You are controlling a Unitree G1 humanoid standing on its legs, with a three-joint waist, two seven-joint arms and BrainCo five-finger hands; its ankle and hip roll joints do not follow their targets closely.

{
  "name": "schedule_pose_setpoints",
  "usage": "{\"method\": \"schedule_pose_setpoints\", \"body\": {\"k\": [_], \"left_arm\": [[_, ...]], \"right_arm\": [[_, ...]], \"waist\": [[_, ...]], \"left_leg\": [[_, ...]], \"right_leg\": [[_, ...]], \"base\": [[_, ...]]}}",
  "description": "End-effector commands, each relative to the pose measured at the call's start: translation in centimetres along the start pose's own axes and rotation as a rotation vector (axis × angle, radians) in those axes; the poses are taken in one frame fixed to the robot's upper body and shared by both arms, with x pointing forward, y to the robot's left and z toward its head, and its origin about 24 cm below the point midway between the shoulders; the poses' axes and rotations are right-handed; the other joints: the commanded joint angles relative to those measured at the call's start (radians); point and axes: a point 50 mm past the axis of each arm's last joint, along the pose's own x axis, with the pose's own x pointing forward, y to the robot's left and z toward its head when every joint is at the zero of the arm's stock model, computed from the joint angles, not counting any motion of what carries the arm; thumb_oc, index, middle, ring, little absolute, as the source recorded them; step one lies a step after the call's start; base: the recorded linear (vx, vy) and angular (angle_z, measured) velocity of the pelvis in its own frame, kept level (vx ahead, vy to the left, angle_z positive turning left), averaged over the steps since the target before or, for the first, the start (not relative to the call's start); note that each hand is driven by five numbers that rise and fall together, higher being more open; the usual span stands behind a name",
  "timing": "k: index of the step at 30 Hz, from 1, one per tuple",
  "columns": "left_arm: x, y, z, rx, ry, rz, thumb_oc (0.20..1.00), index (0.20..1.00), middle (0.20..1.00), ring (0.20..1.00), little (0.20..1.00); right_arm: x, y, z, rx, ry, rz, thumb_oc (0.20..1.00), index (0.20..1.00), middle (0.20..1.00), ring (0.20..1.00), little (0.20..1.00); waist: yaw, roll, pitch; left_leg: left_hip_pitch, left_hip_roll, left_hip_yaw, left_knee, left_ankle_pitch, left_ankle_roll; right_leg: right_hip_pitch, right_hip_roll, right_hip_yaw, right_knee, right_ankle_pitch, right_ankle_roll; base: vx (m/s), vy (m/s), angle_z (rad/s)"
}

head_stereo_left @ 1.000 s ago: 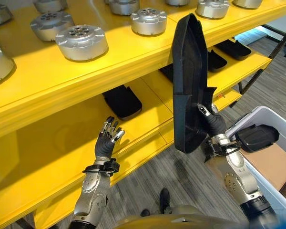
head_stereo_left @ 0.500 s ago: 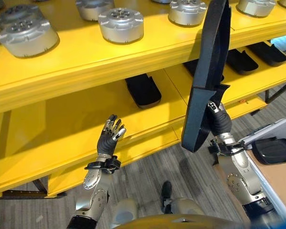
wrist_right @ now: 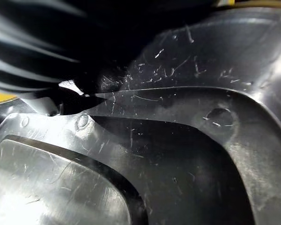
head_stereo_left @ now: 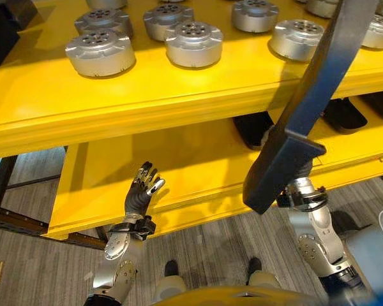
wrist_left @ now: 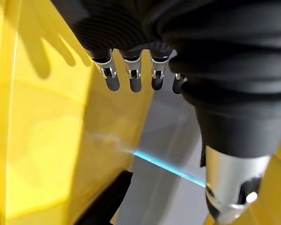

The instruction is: Move parts from the plastic box to the shelf.

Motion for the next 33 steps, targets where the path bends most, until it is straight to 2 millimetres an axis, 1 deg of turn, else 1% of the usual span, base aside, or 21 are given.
{"method": "schedule_pose_setpoints", "body": {"k": [1, 2, 3, 4, 5, 8, 10, 12, 18, 21, 23, 26, 27, 29, 30, 33], "left_arm": [[1.1, 0.1, 3.1, 0.046, -0.171, 0.019, 1.000, 1.000, 1.000, 1.000, 1.000], [1.1, 0.6, 3.2, 0.053, -0.180, 0.045, 1.000, 1.000, 1.000, 1.000, 1.000], [1.1, 0.6, 3.2, 0.054, -0.181, 0.046, 1.000, 1.000, 1.000, 1.000, 1.000], [1.1, 0.7, 3.4, 0.053, -0.188, 0.056, 1.000, 1.000, 1.000, 1.000, 1.000], [1.1, 0.9, 3.9, 0.049, -0.213, 0.072, 1.000, 1.000, 1.000, 1.000, 1.000], [1.3, 0.8, 4.5, 0.051, -0.240, 0.075, 1.000, 1.000, 1.000, 1.000, 1.000], [1.4, 0.7, 4.7, 0.042, -0.252, 0.068, 1.000, 1.000, 1.000, 1.000, 1.000], [1.4, 0.5, 4.9, 0.036, -0.261, 0.061, 1.000, 1.000, 1.000, 1.000, 1.000], [1.1, 0.4, 4.6, 0.030, -0.245, 0.051, 1.000, 1.000, 1.000, 1.000, 1.000], [0.9, 0.5, 4.6, 0.029, -0.240, 0.047, 1.000, 1.000, 1.000, 1.000, 1.000], [0.7, 0.8, 4.6, 0.032, -0.240, 0.052, 1.000, 1.000, 1.000, 1.000, 1.000], [0.5, 1.2, 4.6, 0.026, -0.243, 0.065, 1.000, 1.000, 1.000, 1.000, 1.000], [0.3, 1.5, 4.7, 0.033, -0.247, 0.060, 1.000, 1.000, 1.000, 1.000, 1.000], [0.3, 1.6, 4.7, 0.033, -0.249, 0.057, 1.000, 1.000, 1.000, 1.000, 1.000], [0.3, 1.6, 4.8, 0.037, -0.249, 0.054, 1.000, 1.000, 1.000, 1.000, 1.000], [0.3, 1.6, 4.9, 0.046, -0.250, 0.044, 1.000, 1.000, 1.000, 1.000, 1.000]], "right_arm": [[2.4, 0.8, -2.2, -0.153, 0.152, 0.135, 0.200, 0.200, 0.200, 0.200, 0.200], [3.1, 1.9, -2.0, -0.190, 0.137, 0.208, 0.200, 0.200, 0.200, 0.200, 0.200], [3.1, 1.9, -2.1, -0.190, 0.136, 0.209, 0.200, 0.200, 0.200, 0.200, 0.200], [3.7, 2.7, -1.8, -0.221, 0.114, 0.257, 0.200, 0.200, 0.200, 0.200, 0.200], [4.5, 3.7, -0.9, -0.253, 0.054, 0.309, 0.200, 0.200, 0.200, 0.200, 0.200], [6.1, 5.1, -0.1, -0.307, -0.025, 0.368, 0.200, 0.200, 0.200, 0.200, 0.200], [6.9, 6.3, 0.4, -0.312, -0.074, 0.408, 0.200, 0.200, 0.200, 0.200, 0.200], [7.6, 7.4, 0.9, -0.334, -0.117, 0.440, 0.200, 0.200, 0.200, 0.200, 0.200], [8.6, 9.2, 1.6, -0.405, -0.189, 0.511, 0.200, 0.200, 0.200, 0.200, 0.200], [9.2, 9.3, 1.3, -0.467, -0.187, 0.533, 0.200, 0.200, 0.200, 0.200, 0.200], [9.5, 9.1, 1.1, -0.505, -0.176, 0.535, 0.200, 0.200, 0.200, 0.200, 0.200], [10.3, 8.6, 0.6, -0.623, -0.158, 0.548, 0.200, 0.200, 0.200, 0.200, 0.200], [10.8, 7.4, 0.0, -0.734, -0.124, 0.546, 0.200, 0.200, 0.200, 0.200, 0.200], [11.1, 6.4, -0.6, -0.830, -0.086, 0.546, 0.200, 0.200, 0.200, 0.200, 0.200], [11.3, 6.3, -0.6, -0.855, -0.088, 0.548, 0.200, 0.200, 0.200, 0.200, 0.200], [11.1, 5.0, -1.6, -0.937, -0.027, 0.545, 0.200, 0.200, 0.200, 0.200, 0.200]], "waist": [[0.066, 0.010, 0.035], [0.082, 0.003, 0.035], [0.080, 0.002, 0.036], [0.091, -0.002, 0.035], [0.107, -0.009, 0.033], [0.128, -0.017, 0.028], [0.146, -0.022, 0.027], [0.163, -0.027, 0.026], [0.197, -0.032, 0.020], [0.215, -0.034, 0.020], [0.224, -0.035, 0.019], [0.245, -0.040, 0.025], [0.268, -0.042, 0.036], [0.284, -0.043, 0.047], [0.289, -0.042, 0.051], [0.302, -0.039, 0.064]], "left_leg": [[0.009, 0.050, -0.001, 0.094, -0.046, -0.004], [0.000, 0.041, -0.008, 0.103, -0.053, -0.002], [-0.001, 0.041, -0.009, 0.104, -0.054, -0.002], [-0.005, 0.038, -0.013, 0.105, -0.054, -0.001], [-0.011, 0.033, -0.019, 0.103, -0.052, 0.000], [-0.021, 0.029, -0.031, 0.102, -0.051, -0.001], [-0.026, 0.029, -0.040, 0.102, -0.049, -0.002], [-0.034, 0.028, -0.056, 0.105, -0.046, -0.004], [-0.038, 0.026, -0.083, 0.096, -0.039, -0.006], [-0.044, 0.026, -0.097, 0.099, -0.038, -0.006], [-0.047, 0.025, -0.106, 0.103, -0.039, -0.006], [-0.059, 0.021, -0.122, 0.112, -0.040, -0.006], [-0.077, 0.014, -0.144, 0.127, -0.040, -0.007], [-0.092, 0.008, -0.162, 0.137, -0.039, -0.007], [-0.097, 0.006, -0.167, 0.140, -0.039, -0.007], [-0.115, -0.001, -0.189, 0.153, -0.037, -0.007]], "right_leg": [[0.016, -0.041, 0.015, 0.112, -0.008, 0.048], [0.024, -0.045, 0.007, 0.106, -0.008, 0.050], [0.025, -0.046, 0.006, 0.105, -0.008, 0.050], [0.031, -0.048, -0.001, 0.103, -0.008, 0.052], [0.036, -0.048, -0.009, 0.099, -0.008, 0.052], [0.039, -0.048, -0.025, 0.101, -0.013, 0.052], [0.043, -0.047, -0.035, 0.105, -0.019, 0.051], [0.046, -0.047, -0.049, 0.114, -0.026, 0.049], [0.059, -0.042, -0.077, 0.126, -0.038, 0.049], [0.059, -0.042, -0.089, 0.138, -0.045, 0.049], [0.061, -0.043, -0.095, 0.145, -0.049, 0.048], [0.062, -0.044, -0.108, 0.156, -0.055, 0.049], [0.063, -0.046, -0.129, 0.170, -0.060, 0.049], [0.061, -0.048, -0.143, 0.183, -0.067, 0.048], [0.061, -0.048, -0.147, 0.185, -0.069, 0.048], [0.064, -0.050, -0.166, 0.196, -0.076, 0.045]], "base": [[0.02, 0.048, -0.11], [0.02, 0.034, -0.04], [0.03, 0.021, 0.06], [0.04, -0.007, 0.15], [0.05, -0.005, 0.20], [0.04, -0.018, 0.35], [0.03, -0.040, 0.20], [0.02, -0.043, 0.22], [0.03, -0.035, 0.21], [0.01, -0.035, 0.14], [0.01, -0.017, 0.14], [0.01, -0.041, 0.21], [0.00, -0.055, 0.41], [-0.01, -0.046, 0.32], [-0.02, -0.036, 0.44], [-0.01, -0.021, 0.23]]}}
